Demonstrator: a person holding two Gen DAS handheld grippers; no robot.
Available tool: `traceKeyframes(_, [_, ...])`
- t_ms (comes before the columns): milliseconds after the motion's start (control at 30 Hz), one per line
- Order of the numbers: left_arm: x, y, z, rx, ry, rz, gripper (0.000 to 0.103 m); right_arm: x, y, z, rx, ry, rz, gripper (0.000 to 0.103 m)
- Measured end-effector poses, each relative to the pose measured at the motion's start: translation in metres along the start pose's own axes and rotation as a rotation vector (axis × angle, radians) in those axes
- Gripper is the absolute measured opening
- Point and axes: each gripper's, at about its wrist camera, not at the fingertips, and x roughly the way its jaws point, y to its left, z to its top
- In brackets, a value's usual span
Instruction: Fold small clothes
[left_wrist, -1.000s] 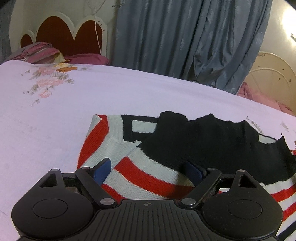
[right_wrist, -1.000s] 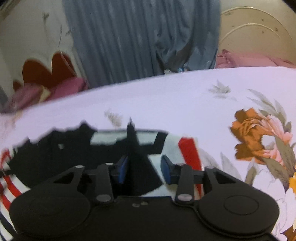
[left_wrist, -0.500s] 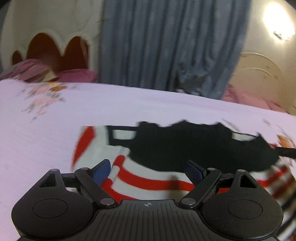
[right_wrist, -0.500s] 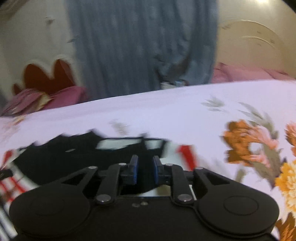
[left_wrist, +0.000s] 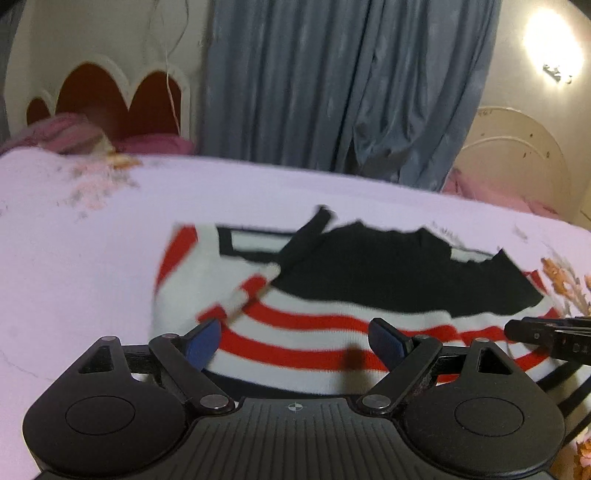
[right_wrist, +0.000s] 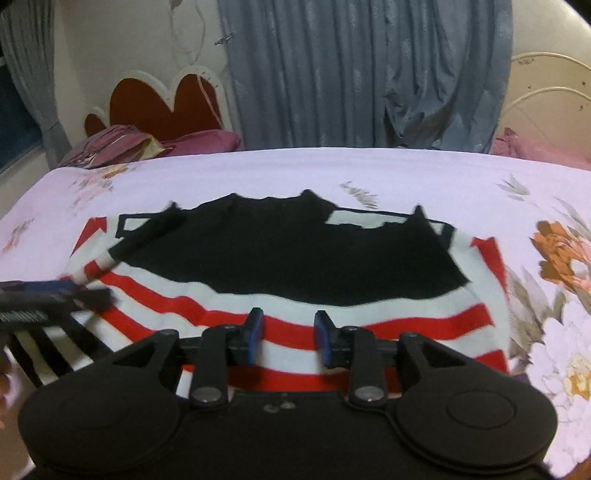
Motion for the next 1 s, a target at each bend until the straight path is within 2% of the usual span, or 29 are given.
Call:
traceKeyframes(33, [-0.003, -0.001, 0.002, 0.016, -0.003, -0.015, 0.086, -0.004, 0.004, -0.004, 0.011, -0.002, -0.001, 0.034])
traceKeyframes(133, [-0.004, -0.013, 0.004, 0.054, 0.012, -0.069, 0.086, -0.003, 0.007, -0.005, 0.017, -0.001, 0.005, 0.035])
traceKeyframes(233, [0.011, -0.021, 0.001, 0.057, 0.053, -0.081, 0.086, -0.001, 0.016, -0.004, -0.003, -0.003, 0.021, 0.034])
traceKeyframes(333, [0.03, -0.016, -0.005, 0.029, 0.116, -0.058, 0.086, 0.004, 0.023, -0.004, -0.037, 0.002, 0.02, 0.034])
traceKeyframes(500, [0.029, 0.004, -0.015, 0.053, 0.088, -0.009, 0.086, 0.008, 0.009, -0.014, -0.093, 0.025, -0.048, 0.036])
traceKeyframes(633, [0.023, 0.016, -0.02, 0.056, 0.086, 0.026, 0.086, -0.001, -0.017, -0.02, -0.052, 0.014, -0.07, 0.032])
traceKeyframes(700, [0.02, 0.01, -0.018, 0.062, 0.09, 0.043, 0.086, -0.005, -0.015, -0.019, -0.044, 0.017, -0.067, 0.034])
traceKeyframes(733, [0.018, 0.007, -0.016, 0.057, 0.091, 0.04, 0.086, -0.007, -0.012, -0.017, -0.042, 0.015, -0.06, 0.038])
traceKeyframes(800, [0.009, -0.001, -0.012, 0.026, 0.083, 0.001, 0.086, -0.013, -0.003, -0.016, -0.036, 0.002, -0.021, 0.037])
traceKeyframes(900, [-0.002, -0.017, -0.013, 0.043, 0.072, -0.037, 0.086, -0.02, 0.015, -0.017, -0.059, -0.013, 0.023, 0.037])
traceKeyframes(1000, [0.0, -0.027, -0.022, 0.053, 0.11, -0.049, 0.086, -0.022, 0.033, -0.02, -0.078, -0.002, 0.055, 0.037])
